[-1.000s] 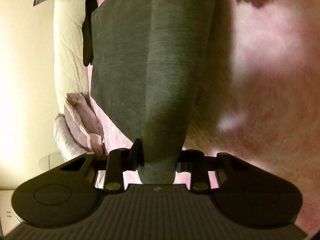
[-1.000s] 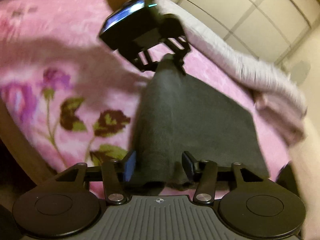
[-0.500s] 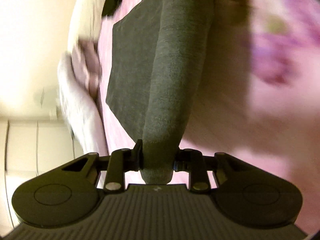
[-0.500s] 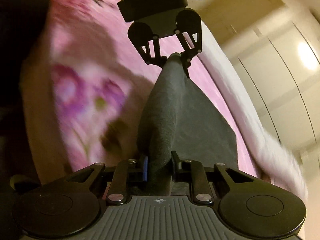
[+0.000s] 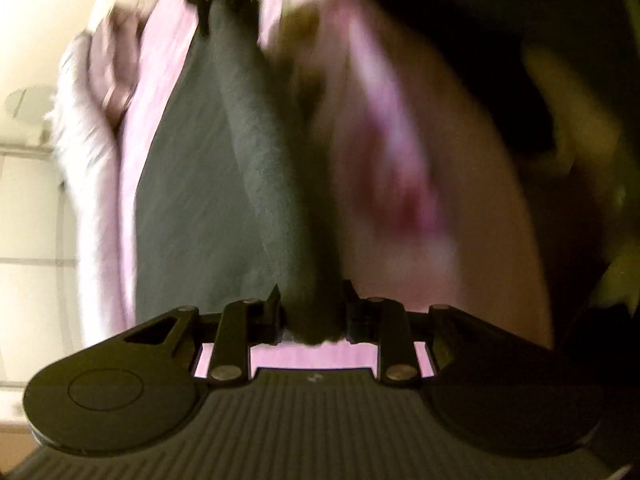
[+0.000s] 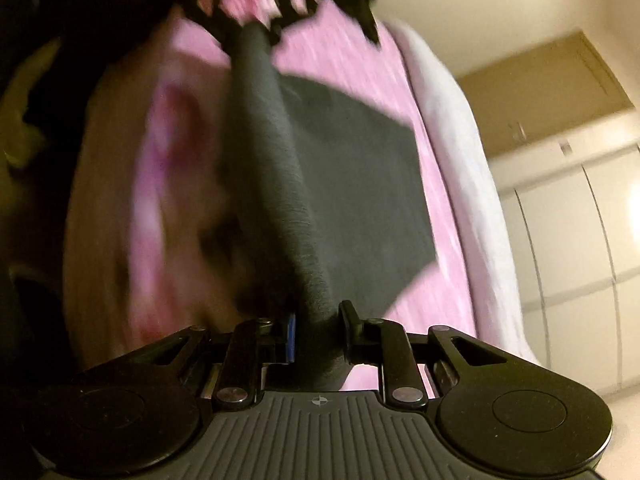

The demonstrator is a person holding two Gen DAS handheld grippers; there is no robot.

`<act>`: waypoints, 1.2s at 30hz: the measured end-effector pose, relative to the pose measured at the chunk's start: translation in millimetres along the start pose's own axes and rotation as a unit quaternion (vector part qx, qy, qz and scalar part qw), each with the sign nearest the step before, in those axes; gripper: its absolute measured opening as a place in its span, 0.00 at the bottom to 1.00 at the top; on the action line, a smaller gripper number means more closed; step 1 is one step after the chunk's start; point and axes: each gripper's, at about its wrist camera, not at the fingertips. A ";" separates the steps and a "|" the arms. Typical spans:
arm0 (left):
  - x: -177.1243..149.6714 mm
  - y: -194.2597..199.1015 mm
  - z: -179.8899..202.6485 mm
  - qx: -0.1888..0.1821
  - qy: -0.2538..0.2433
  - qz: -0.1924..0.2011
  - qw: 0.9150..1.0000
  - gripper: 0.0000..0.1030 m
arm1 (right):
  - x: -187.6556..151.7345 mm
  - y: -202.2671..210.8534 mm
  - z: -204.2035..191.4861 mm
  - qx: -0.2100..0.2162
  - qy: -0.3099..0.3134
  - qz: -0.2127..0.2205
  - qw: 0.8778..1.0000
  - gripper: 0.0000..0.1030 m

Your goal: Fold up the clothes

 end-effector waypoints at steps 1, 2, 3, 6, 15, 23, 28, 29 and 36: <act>12.1 -0.4 -6.8 -0.011 0.004 0.019 1.000 0.25 | -11.2 -3.8 1.9 -0.005 -0.005 -0.017 1.000 0.19; 20.2 -0.6 -11.3 -0.019 0.006 0.030 0.999 0.26 | -19.4 -9.3 2.4 -0.008 -0.010 -0.031 0.999 0.19; 23.5 0.0 -9.7 -0.025 0.006 0.036 0.999 0.27 | -25.6 -13.4 2.7 -0.011 -0.016 -0.043 0.999 0.19; 26.4 6.0 -8.9 -0.041 0.007 0.046 0.998 0.33 | -31.6 -15.6 -0.2 -0.020 -0.025 -0.063 0.997 0.23; -43.5 34.2 -63.0 -0.071 0.189 0.064 0.977 0.43 | -41.3 7.5 34.6 -0.023 -0.336 -0.118 0.934 0.29; -86.4 -42.8 -175.8 -0.054 0.381 0.061 0.921 0.47 | -86.8 -6.0 73.9 0.148 -0.714 -0.018 0.684 0.51; -96.3 -109.0 -190.9 -0.095 0.393 0.027 0.914 0.28 | -110.6 -22.4 72.9 0.200 -0.810 0.012 0.551 0.52; -98.3 -117.1 -186.1 -0.100 0.394 0.030 0.913 0.28 | -113.3 -24.2 71.7 0.206 -0.822 0.019 0.531 0.52; -117.8 -110.1 -180.9 -0.101 0.434 0.061 0.893 0.28 | -143.1 -48.8 78.8 0.234 -0.873 0.048 0.426 0.29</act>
Point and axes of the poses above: each gripper's, at about its wrist camera, not at the fingertips, and y roughly against the way its jaws point, z to its right, x to its top, and after that the axes turned 9 degrees about -z, right-handed
